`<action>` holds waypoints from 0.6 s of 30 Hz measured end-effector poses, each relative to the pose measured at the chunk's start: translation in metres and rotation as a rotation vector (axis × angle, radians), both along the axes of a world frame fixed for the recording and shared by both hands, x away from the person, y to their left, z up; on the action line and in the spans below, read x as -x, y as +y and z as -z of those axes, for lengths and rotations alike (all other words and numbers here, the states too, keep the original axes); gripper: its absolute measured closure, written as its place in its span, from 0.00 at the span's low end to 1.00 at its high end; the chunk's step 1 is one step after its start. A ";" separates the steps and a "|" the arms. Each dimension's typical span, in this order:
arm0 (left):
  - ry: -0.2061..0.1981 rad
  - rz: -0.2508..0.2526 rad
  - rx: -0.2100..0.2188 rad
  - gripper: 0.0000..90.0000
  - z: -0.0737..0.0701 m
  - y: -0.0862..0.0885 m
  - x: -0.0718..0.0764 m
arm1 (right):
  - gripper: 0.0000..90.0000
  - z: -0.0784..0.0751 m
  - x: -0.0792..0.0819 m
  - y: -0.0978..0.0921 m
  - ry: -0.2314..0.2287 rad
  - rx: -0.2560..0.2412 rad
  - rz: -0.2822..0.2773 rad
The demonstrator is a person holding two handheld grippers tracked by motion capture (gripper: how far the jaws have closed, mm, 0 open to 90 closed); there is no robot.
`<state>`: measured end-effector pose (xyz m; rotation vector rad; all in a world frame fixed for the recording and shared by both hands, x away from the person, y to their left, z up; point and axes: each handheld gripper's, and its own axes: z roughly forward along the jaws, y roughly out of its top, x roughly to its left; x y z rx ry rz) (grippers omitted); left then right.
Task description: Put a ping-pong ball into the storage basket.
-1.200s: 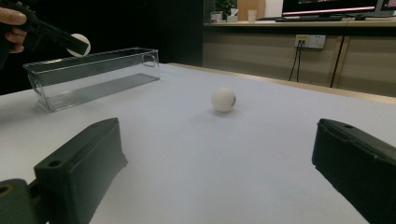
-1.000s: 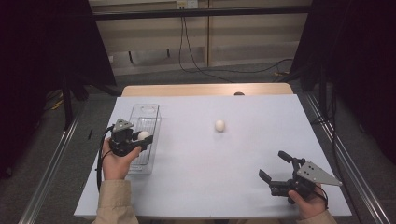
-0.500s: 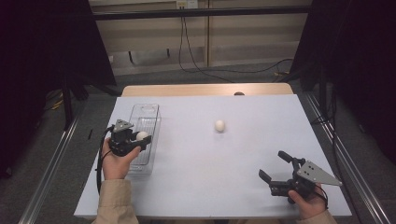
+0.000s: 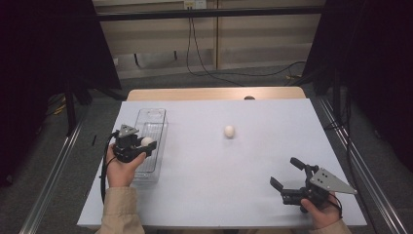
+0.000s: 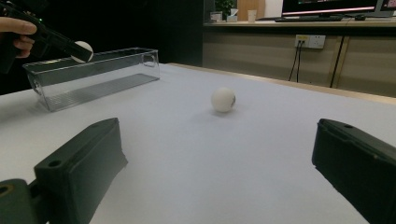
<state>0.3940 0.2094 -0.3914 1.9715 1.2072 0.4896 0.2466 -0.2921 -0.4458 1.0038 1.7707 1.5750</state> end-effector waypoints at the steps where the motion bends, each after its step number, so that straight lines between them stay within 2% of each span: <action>1: -0.001 -0.005 0.001 0.57 0.000 0.000 0.000 | 0.02 0.000 0.000 0.000 0.000 0.000 0.000; 18: 0.001 -0.033 -0.014 0.57 0.006 0.004 -0.004 | 0.02 0.000 0.000 0.000 0.000 -0.004 0.002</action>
